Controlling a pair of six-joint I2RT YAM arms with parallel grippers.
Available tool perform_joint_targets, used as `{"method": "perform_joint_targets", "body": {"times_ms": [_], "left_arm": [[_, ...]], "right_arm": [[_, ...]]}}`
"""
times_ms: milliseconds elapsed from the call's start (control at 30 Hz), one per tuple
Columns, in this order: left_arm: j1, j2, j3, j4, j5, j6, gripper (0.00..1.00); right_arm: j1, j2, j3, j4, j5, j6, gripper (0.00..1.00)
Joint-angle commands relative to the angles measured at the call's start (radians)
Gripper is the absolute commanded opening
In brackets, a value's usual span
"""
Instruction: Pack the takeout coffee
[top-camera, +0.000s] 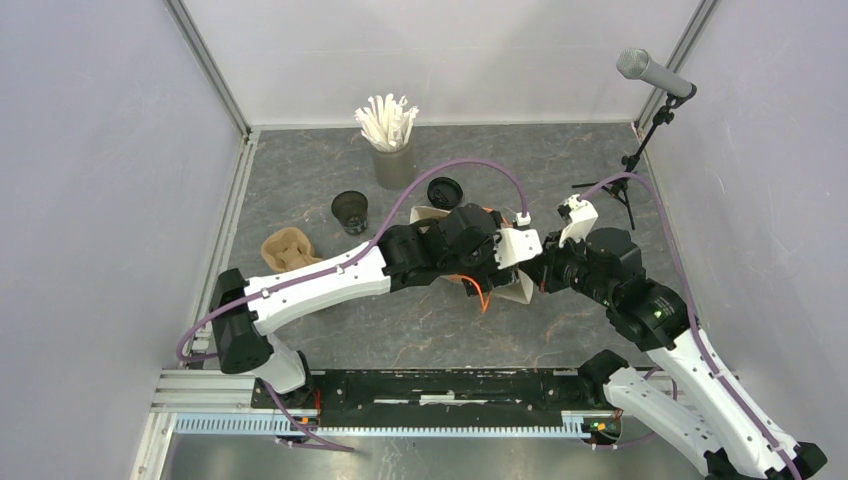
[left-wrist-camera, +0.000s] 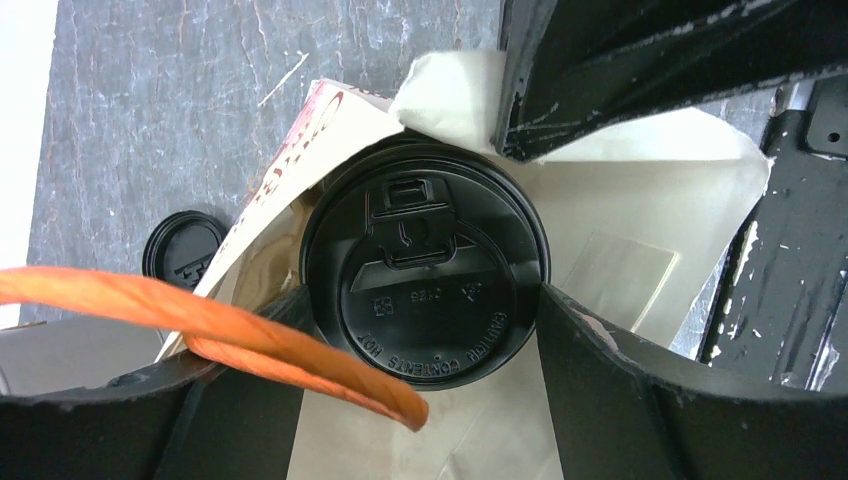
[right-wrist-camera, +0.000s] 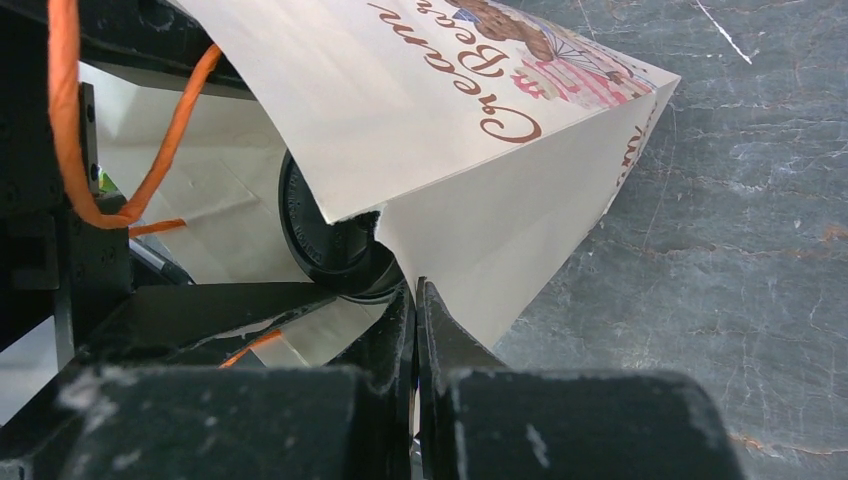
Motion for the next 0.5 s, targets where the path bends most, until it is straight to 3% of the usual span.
{"method": "perform_joint_targets", "body": {"times_ms": [0, 467], "left_arm": [[-0.002, 0.02, 0.047, 0.065, 0.02, 0.045, 0.38], [0.0, 0.054, 0.029, 0.097, 0.018, 0.047, 0.37]], "right_arm": [[0.002, 0.008, -0.007, 0.021, -0.018, -0.019, 0.0], [0.001, 0.005, 0.0, 0.012, 0.004, -0.017, 0.0]]}}
